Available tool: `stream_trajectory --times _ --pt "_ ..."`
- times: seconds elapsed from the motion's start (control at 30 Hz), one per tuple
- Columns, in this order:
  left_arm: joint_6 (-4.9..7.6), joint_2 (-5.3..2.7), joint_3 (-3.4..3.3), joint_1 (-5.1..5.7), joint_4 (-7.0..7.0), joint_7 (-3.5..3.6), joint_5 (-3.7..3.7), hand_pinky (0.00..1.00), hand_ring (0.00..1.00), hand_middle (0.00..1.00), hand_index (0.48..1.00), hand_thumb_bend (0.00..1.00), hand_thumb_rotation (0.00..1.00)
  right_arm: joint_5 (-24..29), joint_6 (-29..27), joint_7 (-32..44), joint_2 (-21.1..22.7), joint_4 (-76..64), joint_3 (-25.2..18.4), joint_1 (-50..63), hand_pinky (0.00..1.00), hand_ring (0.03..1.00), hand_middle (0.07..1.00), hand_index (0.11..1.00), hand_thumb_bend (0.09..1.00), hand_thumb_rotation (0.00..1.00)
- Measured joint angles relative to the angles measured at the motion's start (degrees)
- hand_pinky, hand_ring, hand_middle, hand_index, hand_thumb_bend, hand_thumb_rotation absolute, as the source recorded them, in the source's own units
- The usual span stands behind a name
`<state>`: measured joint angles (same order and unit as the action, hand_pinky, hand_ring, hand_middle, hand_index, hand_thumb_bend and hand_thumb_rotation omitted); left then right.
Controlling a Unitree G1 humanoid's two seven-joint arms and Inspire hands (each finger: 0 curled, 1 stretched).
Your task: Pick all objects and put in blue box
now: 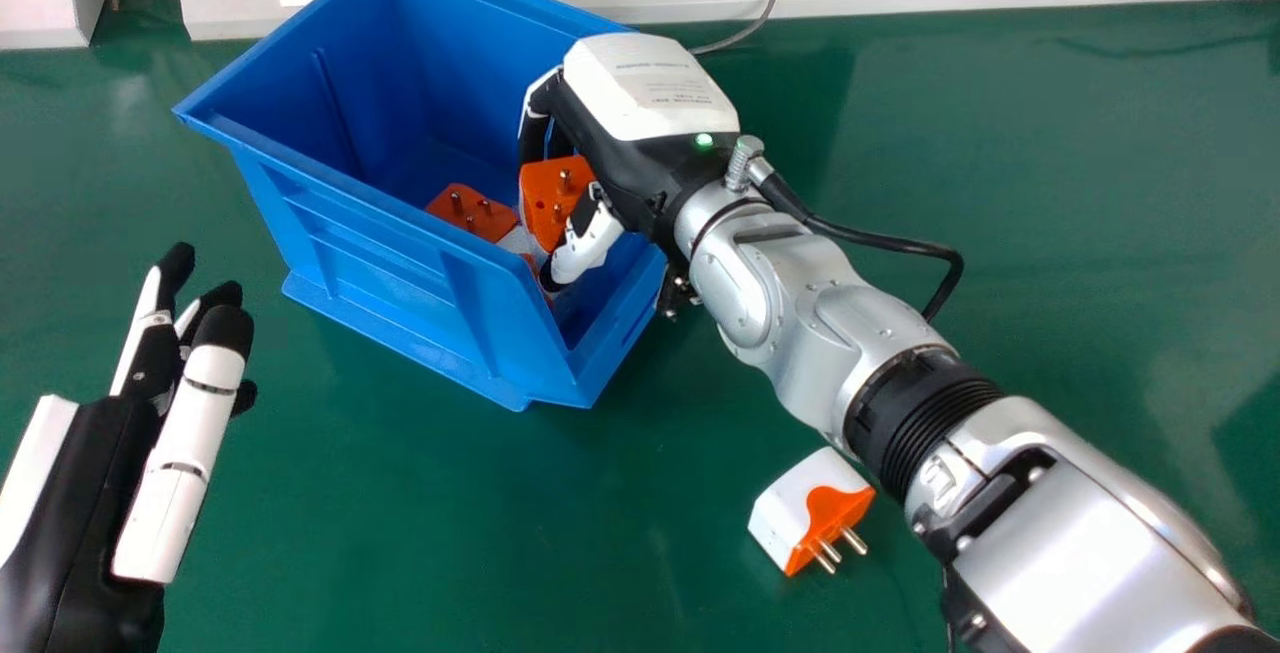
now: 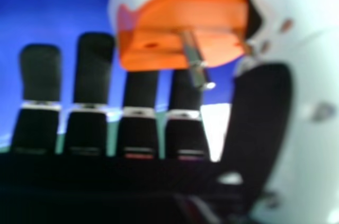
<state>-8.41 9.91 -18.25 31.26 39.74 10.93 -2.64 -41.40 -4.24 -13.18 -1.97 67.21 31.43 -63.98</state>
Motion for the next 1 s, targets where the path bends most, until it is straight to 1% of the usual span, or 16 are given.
stream_trajectory --times 0.07,0.17,0.23,0.3,0.37,0.43,0.53,0.7,0.93,1.0 --pt "0.56 -0.11 -0.24 0.59 0.01 0.01 -0.71 0.89 0.96 0.97 1.0 0.48 1.0 -0.02 -0.02 -0.21 -0.07 0.41 0.24 -0.38 0.34 0.436 0.539 0.467 0.494 0.0" --pt "1.14 -0.36 -0.25 1.19 0.01 0.03 -1.07 0.9 0.97 0.97 1.0 0.47 1.0 -0.06 -0.04 -0.85 -0.2 0.97 0.48 -0.87 0.34 0.437 0.537 0.458 0.494 0.0" --pt "1.57 -0.65 -0.2 1.8 0.23 0.03 -1.79 0.9 0.97 0.97 1.0 0.46 1.0 -0.16 -0.02 -1.35 -0.47 1.57 0.93 -1.03 0.34 0.438 0.538 0.454 0.495 0.0" --pt "1.76 -1.03 -0.11 2.58 0.81 0.03 -1.94 0.9 0.97 0.97 1.0 0.46 1.0 -0.3 0.0 -1.61 -0.85 1.99 1.25 -1.03 0.34 0.438 0.538 0.454 0.495 0.0" --pt "2.17 -1.65 0.06 3.52 1.75 0.04 -1.98 0.91 0.97 0.98 1.0 0.46 1.0 -0.33 -0.13 -1.62 -1.23 2.09 1.49 -1.03 0.34 0.439 0.538 0.45 0.495 0.0" --pt "2.67 -2.07 0.14 4.01 2.12 0.06 -2.12 0.91 0.97 0.98 1.0 0.46 1.0 -0.18 -0.52 -1.62 -1.4 2.1 1.47 -1.03 0.34 0.44 0.538 0.448 0.495 0.0" --pt "2.88 -2.38 0.28 4.31 2.12 0.21 -2.98 0.91 0.97 0.98 1.0 0.46 1.0 0.35 -1.76 -1.61 -1.77 2.3 1.31 -1.03 0.34 0.436 0.535 0.447 0.495 0.0" --pt "2.92 -2.74 1.05 4.68 2.21 0.2 -3.03 0.91 0.97 0.98 1.0 0.46 1.0 0.39 -2.54 -1.64 -2.15 2.81 1.24 -1.03 0.34 0.426 0.528 0.484 0.495 0.0" --pt "2.92 -3.09 1.31 5.6 3.0 -0.01 -3.02 0.92 0.97 0.98 1.0 0.46 1.0 0.2 -2.62 -1.74 -2.27 3.76 1.5 -1.03 0.35 0.422 0.527 0.505 0.494 0.0" --pt "2.92 -3.16 1.42 5.65 3.2 -0.05 -3.02 0.92 0.97 0.98 1.0 0.46 1.0 0.13 -2.63 -1.75 -2.27 4.01 1.64 -1.03 0.35 0.423 0.528 0.507 0.494 0.0"
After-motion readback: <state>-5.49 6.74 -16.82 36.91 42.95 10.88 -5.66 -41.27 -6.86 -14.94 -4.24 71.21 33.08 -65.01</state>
